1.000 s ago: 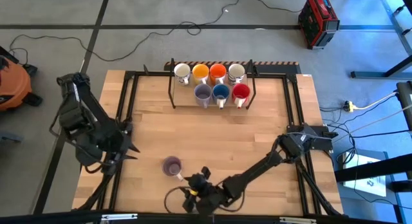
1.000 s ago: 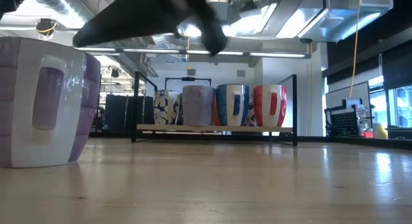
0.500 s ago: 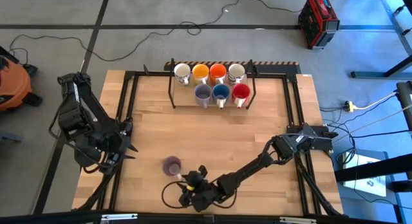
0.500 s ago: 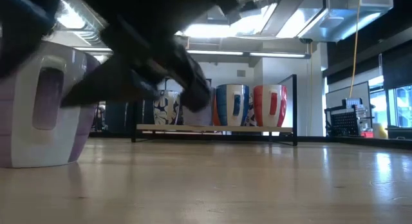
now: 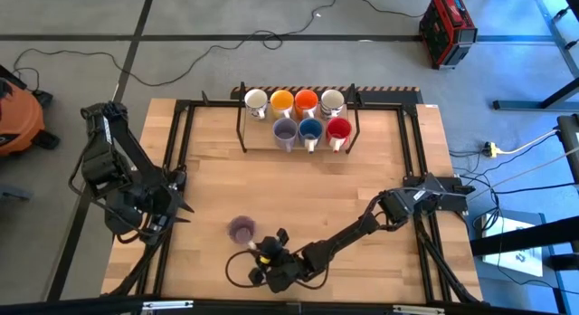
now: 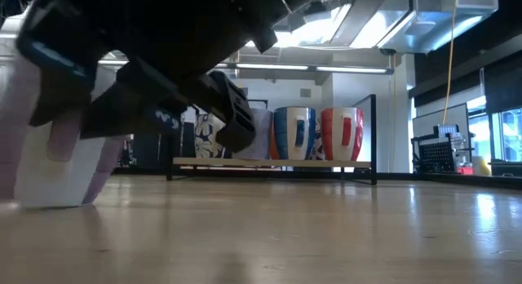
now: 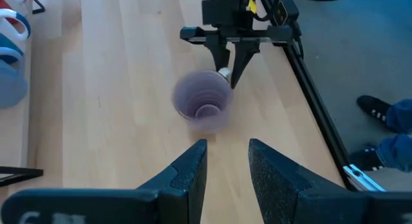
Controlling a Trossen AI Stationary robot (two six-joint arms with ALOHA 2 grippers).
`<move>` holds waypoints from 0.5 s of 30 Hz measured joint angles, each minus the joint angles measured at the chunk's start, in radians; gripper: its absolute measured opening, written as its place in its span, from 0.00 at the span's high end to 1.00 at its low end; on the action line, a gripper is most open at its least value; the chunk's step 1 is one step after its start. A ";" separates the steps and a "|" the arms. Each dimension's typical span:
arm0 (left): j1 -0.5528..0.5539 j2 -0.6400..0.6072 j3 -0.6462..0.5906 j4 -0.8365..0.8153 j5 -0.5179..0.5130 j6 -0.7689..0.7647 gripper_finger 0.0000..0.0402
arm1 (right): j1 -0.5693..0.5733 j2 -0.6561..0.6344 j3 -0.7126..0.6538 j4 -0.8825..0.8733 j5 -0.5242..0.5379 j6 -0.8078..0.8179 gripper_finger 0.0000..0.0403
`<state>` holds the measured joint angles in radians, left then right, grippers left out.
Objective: Place coffee mugs
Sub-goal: Put the purple mug on the shelf
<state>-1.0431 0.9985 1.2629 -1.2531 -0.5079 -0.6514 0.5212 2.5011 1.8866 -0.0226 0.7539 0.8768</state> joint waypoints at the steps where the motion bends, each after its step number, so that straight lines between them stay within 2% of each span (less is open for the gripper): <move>1: 0.000 0.000 0.000 0.000 0.000 0.000 0.73 | 0.000 -0.001 0.000 0.001 0.006 -0.003 0.85; 4: 0.000 0.000 0.000 0.000 -0.001 0.000 0.73 | 0.002 -0.002 0.000 0.003 0.009 -0.029 0.93; 10: 0.000 -0.003 0.000 0.000 -0.001 0.000 0.73 | -0.002 -0.002 0.038 -0.038 0.059 -0.036 0.93; 15: 0.000 -0.026 0.000 0.000 0.009 -0.001 0.73 | -0.020 -0.002 0.131 -0.179 0.118 -0.051 0.93</move>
<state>-1.0431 0.9721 1.2625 -1.2530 -0.4989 -0.6523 0.5014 2.4996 2.0177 -0.2015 0.8715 0.8257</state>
